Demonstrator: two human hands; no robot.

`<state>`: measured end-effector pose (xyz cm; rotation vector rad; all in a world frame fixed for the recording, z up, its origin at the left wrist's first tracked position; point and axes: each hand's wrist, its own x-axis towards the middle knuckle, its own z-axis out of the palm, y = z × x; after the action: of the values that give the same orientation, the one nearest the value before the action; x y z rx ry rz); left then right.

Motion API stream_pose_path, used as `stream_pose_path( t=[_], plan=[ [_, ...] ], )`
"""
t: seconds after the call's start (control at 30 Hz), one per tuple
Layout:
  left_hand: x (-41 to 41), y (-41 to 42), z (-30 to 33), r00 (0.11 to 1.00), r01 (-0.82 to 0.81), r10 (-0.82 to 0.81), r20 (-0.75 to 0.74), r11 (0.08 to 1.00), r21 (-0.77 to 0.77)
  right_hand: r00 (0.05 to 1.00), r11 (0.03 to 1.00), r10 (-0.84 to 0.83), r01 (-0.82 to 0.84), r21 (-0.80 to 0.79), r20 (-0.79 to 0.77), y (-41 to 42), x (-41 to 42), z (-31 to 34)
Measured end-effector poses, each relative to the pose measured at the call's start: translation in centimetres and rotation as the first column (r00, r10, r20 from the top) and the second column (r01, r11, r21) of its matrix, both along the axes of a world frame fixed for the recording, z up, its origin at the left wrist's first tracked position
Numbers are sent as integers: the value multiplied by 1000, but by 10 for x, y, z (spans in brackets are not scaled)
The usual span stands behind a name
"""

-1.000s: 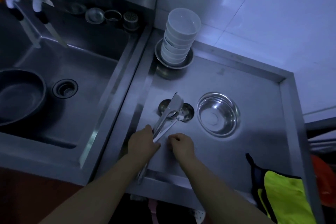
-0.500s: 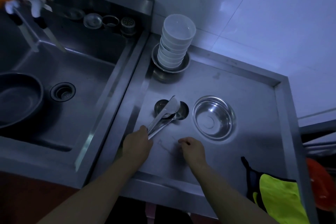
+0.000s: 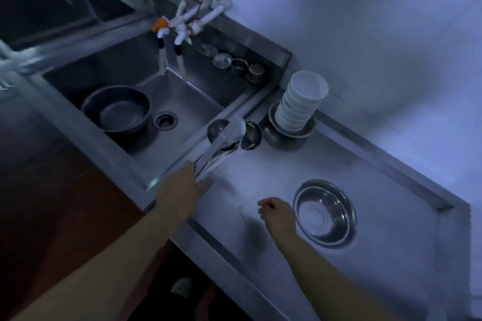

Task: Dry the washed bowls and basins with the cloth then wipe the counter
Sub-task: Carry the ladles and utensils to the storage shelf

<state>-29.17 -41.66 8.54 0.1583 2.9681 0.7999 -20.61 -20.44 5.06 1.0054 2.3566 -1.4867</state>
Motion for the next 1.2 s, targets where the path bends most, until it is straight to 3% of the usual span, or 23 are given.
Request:
stream_pose_path(
  t=[0.13,0.27,0.43,0.57,0.9,1.2],
  plan=[
    [41,-36,26,978,-209,210,3,974,-93,972,974,226,-227,-12,-66,-26,-10,25],
    [101,-84,53,911,-410,405,-72,910,-69,878,890,450,-456,2,-162,-81,-16,55],
    [177,-158,81,751,-659,652,-104,750,-62,698,730,662,-683,24,-273,-181,-2,88],
    [239,-216,92,580,-812,802,-142,582,-27,573,593,749,-804,-47,-332,-275,32,109],
    [392,-369,99,252,-967,957,-142,254,0,221,220,884,-974,-51,-413,-505,155,146],
    [514,-523,105,69,-997,979,-190,73,13,90,50,906,-993,-105,-414,-697,264,160]
  ],
)
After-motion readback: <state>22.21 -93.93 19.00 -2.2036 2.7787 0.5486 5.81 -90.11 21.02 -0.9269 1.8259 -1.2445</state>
